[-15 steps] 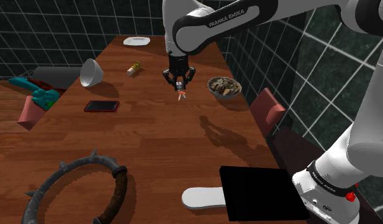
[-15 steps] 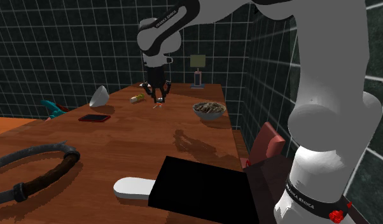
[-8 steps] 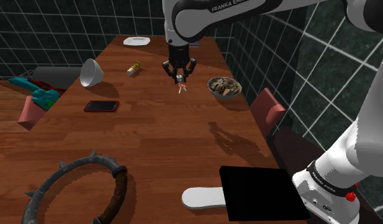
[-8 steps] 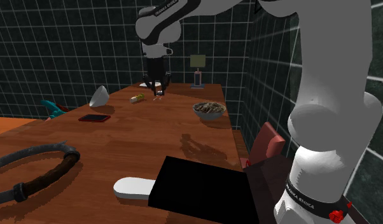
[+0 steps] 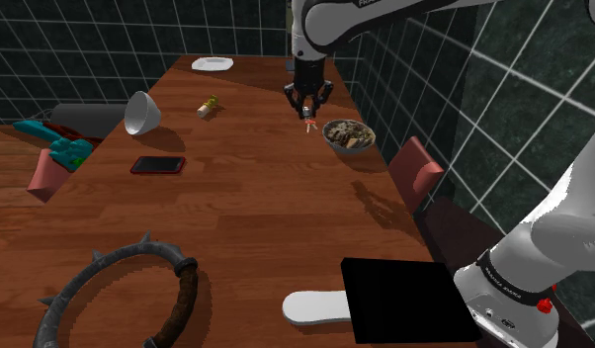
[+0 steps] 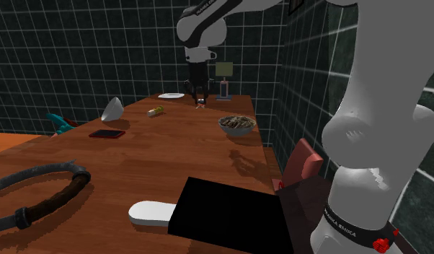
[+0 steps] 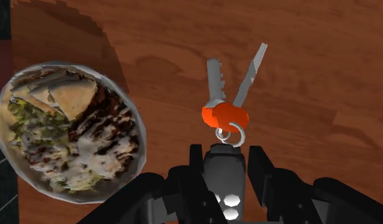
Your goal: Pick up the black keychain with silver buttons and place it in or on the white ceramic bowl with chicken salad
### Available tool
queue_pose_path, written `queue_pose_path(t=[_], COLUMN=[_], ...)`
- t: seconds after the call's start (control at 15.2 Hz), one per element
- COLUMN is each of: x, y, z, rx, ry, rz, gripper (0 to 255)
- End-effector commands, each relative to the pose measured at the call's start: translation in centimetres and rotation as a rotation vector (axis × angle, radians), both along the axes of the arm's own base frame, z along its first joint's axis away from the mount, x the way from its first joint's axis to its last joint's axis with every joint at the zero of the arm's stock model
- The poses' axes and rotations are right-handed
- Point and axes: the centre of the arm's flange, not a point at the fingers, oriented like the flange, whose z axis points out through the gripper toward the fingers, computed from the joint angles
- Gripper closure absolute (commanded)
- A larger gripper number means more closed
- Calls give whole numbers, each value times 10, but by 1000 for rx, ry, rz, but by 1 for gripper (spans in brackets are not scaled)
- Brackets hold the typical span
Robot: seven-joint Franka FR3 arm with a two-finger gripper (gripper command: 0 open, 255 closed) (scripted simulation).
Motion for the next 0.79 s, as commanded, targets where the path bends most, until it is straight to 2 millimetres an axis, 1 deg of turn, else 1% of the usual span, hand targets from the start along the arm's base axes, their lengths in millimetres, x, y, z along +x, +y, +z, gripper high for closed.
queue_pose_path(t=[0.0, 0.73], x=[-2, -15], y=[-28, -173], z=[0, 8], rx=[0, 0], ry=[0, 0], rz=[1, 1], gripper=[255, 255])
